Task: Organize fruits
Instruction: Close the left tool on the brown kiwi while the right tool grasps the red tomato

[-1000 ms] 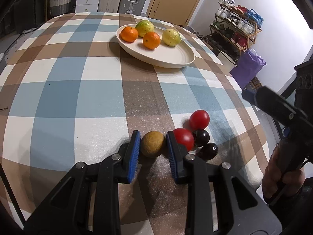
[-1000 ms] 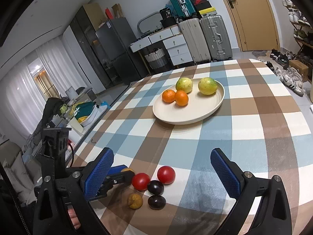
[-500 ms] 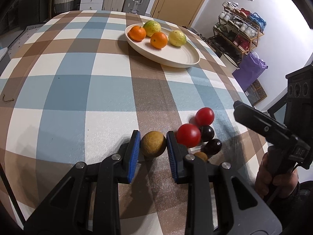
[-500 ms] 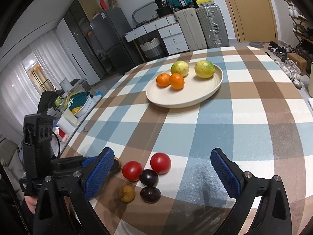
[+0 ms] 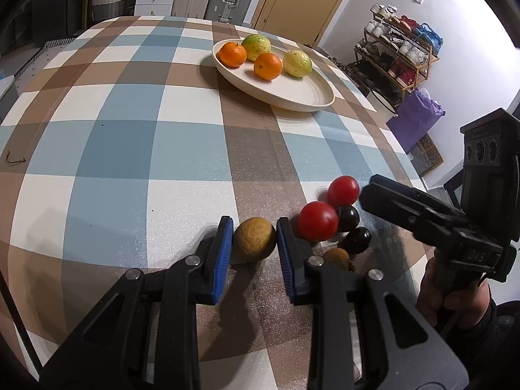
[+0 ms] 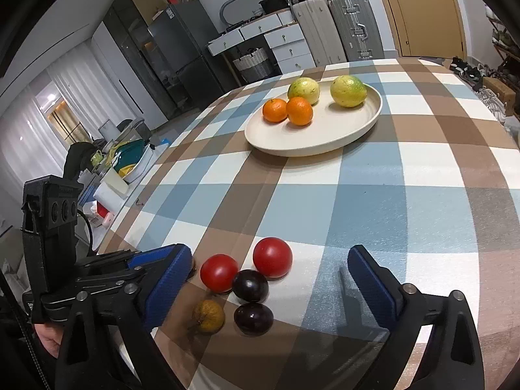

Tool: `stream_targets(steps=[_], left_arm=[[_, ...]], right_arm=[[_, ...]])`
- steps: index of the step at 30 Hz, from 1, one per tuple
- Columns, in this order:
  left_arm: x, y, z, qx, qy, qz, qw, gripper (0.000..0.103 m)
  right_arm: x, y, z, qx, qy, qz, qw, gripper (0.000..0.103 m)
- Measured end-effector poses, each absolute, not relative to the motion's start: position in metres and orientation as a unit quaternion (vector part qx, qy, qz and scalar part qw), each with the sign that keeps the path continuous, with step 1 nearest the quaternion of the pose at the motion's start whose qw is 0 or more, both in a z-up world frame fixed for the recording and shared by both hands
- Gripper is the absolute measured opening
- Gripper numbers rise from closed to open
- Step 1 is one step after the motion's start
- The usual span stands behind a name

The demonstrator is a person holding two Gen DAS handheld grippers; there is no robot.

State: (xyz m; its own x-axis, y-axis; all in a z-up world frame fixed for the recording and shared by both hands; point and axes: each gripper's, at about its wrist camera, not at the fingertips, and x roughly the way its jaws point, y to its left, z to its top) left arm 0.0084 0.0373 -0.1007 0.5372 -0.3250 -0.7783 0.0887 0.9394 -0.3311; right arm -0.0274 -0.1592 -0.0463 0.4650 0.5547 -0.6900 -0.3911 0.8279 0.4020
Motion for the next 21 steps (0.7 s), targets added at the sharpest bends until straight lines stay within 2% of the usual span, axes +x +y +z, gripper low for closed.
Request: stream_targets(steps=[1,5,12,13,21], left_arm=[[0.008,0.037,-0.101,-0.127,0.466,-0.119,0.867,0.025],[0.008,0.040,-0.100,-0.129,0.464,-0.119,0.868,0.024],[0.008,0.041,-0.099,-0.131,0.463,-0.121,0.868,0.025],[0.008,0.041,-0.099,-0.131,0.463,-0.121,0.868,0.025],[0.008,0.040,-0.096,-0.131,0.462,-0.119,0.869,0.025]], right_arm=[[-0.027,-0.158,-0.047,0.093,0.438,0.279,0.849,0.086],[-0.024,-0.153,-0.053,0.095,0.450,0.281,0.842,0.076],[-0.024,-0.146,-0.057,0.080,0.463,0.284,0.836,0.032],[-0.023,-0.148,-0.057,0.086,0.464,0.283,0.835,0.030],[-0.024,-0.149,-0.056,0.083,0.457,0.282,0.839,0.028]])
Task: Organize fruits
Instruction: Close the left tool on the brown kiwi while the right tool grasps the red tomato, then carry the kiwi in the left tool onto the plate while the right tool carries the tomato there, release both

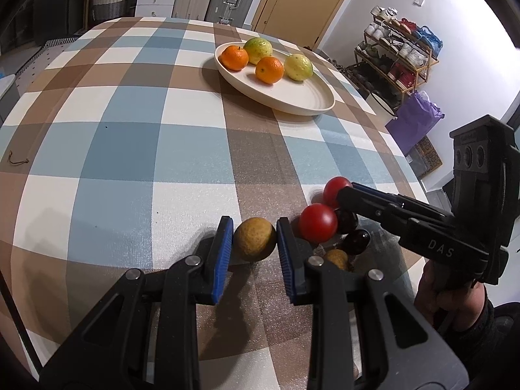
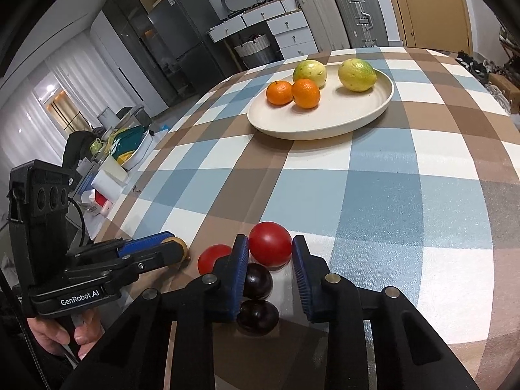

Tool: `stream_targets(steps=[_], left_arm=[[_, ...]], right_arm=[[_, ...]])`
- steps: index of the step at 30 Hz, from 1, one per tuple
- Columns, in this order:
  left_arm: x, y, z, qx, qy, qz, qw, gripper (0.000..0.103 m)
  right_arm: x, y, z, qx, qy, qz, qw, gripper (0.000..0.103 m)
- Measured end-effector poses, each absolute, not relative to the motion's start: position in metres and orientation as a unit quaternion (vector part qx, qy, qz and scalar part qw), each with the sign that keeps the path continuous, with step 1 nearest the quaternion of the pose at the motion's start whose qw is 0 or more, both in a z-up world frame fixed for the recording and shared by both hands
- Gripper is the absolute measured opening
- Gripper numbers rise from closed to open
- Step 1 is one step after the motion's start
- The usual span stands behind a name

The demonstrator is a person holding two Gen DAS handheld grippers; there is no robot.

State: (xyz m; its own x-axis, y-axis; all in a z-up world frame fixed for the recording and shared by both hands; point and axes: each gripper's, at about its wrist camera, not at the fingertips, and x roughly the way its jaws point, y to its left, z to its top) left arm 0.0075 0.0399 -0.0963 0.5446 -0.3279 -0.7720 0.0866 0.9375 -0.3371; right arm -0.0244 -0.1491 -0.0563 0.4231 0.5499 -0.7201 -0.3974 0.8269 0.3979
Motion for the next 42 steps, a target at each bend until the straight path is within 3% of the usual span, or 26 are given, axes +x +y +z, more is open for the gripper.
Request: stream_targets(steps=[5,7,20,23,25,28,33,34,42], left_arm=[[0.009,0.039,-0.094,-0.123,0.460,-0.118,0.871,0.025],[0.011,0.039,-0.093,-0.122,0.460,-0.118,0.871,0.025],[0.019,0.037,-0.092,-0.123,0.464,-0.118,0.870,0.025],[0.020,0.037,-0.092,-0.123,0.464,-0.118,0.870,0.025],[0.020,0.038,-0.091,-0.124,0.463,-0.118,0.870,0.025],[0.021,0.040,-0.090,-0.125,0.462,-0.116,0.870,0.025],[0.024,0.044,-0.087,-0.128,0.461,-0.114,0.871,0.025],[0.025,0.044,-0.087,-0.128,0.461,-0.114,0.871,0.025],[0.040,0.039,-0.080,-0.125,0.460,-0.123,0.870,0.025]], right_arm=[[-0.024,-0.156,-0.054,0.101,0.450,0.287,0.840,0.026],[-0.023,-0.157,-0.052,0.106,0.446,0.293,0.839,0.020],[-0.022,-0.150,-0.049,0.081,0.446,0.304,0.838,0.021],[-0.020,-0.144,-0.046,0.061,0.441,0.297,0.845,0.029],[-0.017,-0.143,-0.047,0.062,0.441,0.296,0.845,0.041],[-0.010,-0.140,-0.053,0.059,0.453,0.293,0.840,0.042],[-0.004,-0.139,-0.063,0.063,0.466,0.293,0.833,0.041],[-0.004,-0.140,-0.063,0.065,0.465,0.296,0.832,0.030],[0.002,-0.149,-0.056,0.084,0.447,0.300,0.839,0.029]])
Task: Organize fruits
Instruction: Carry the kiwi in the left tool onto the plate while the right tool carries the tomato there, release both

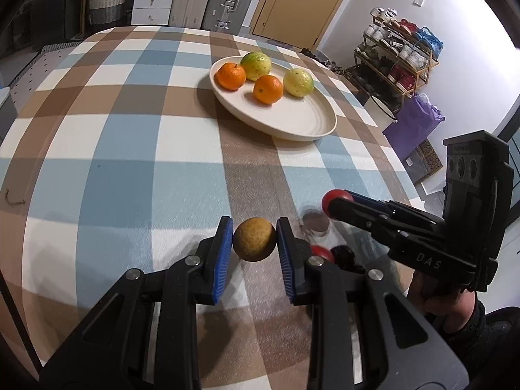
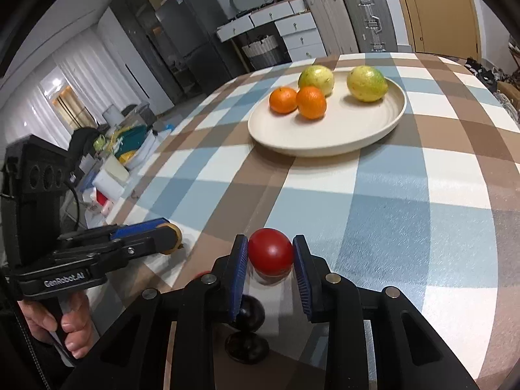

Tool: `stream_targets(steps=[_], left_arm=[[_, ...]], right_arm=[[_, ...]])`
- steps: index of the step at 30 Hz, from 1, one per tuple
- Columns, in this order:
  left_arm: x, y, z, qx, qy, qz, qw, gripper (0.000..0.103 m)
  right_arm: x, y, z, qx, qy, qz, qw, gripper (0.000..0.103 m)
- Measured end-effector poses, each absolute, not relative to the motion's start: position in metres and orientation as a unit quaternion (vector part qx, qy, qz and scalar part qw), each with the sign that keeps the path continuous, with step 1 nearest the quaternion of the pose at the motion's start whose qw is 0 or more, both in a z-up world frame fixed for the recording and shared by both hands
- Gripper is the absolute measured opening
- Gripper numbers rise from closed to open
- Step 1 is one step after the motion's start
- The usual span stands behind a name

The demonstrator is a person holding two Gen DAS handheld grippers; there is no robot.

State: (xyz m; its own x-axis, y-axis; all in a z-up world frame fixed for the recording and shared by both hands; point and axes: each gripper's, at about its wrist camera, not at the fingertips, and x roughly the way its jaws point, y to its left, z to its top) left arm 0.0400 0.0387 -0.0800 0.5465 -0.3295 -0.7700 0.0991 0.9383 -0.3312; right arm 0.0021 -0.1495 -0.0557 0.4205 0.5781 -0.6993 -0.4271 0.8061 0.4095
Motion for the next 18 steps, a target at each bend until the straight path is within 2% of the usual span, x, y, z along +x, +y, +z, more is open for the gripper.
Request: stream_targets(steps=[18], left_arm=[[0.144,0.001,-0.042,-0.103,0.446,-0.157,0.875,0.025]], right_arm=[[0.073,-0.188,-0.027,0.166,0.415,0.286,0.847,0.029]])
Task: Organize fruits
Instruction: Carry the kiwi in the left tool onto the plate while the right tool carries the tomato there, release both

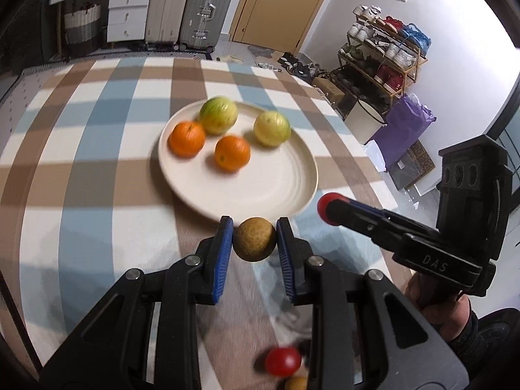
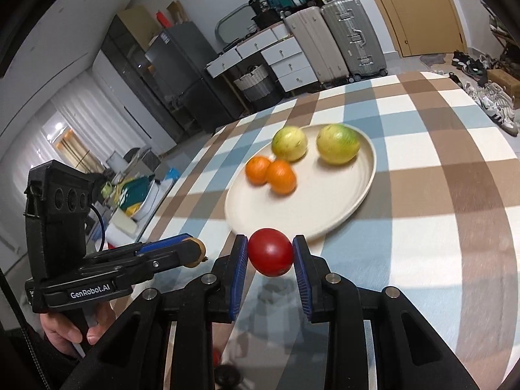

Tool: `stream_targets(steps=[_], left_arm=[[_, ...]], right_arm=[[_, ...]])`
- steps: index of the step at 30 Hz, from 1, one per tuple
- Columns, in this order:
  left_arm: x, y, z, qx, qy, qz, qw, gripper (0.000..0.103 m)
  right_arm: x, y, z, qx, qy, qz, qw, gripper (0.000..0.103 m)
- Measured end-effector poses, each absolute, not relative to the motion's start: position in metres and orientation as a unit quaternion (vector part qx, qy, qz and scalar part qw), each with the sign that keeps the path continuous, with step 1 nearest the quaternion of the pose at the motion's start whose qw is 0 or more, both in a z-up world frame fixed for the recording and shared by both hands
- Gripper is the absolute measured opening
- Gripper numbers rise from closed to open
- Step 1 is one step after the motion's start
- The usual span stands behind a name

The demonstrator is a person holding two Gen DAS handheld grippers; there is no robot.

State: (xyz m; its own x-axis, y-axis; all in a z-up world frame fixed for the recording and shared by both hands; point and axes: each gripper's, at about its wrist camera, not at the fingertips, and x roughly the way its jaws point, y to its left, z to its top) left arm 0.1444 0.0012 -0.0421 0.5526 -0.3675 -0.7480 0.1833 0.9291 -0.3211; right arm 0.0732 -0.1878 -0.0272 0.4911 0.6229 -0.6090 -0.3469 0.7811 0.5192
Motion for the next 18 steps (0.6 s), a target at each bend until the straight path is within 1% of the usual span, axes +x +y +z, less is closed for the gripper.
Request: stream_targets(steps=[4,18], left_arm=[[0.172,-0.013,-0.038,-0.098,0.444,-0.164,0.876,0.025],[0.262,-0.047,-0.047,-0.089,0.453,-0.166,0.871,0.025]], right_arm=[[0.092,-0.197,-0.030,0.182,0.418,0.279,0.845,0.029],[0.137,-0.207,-0.037,0.156,0.417,0.256,0.858,0.029]])
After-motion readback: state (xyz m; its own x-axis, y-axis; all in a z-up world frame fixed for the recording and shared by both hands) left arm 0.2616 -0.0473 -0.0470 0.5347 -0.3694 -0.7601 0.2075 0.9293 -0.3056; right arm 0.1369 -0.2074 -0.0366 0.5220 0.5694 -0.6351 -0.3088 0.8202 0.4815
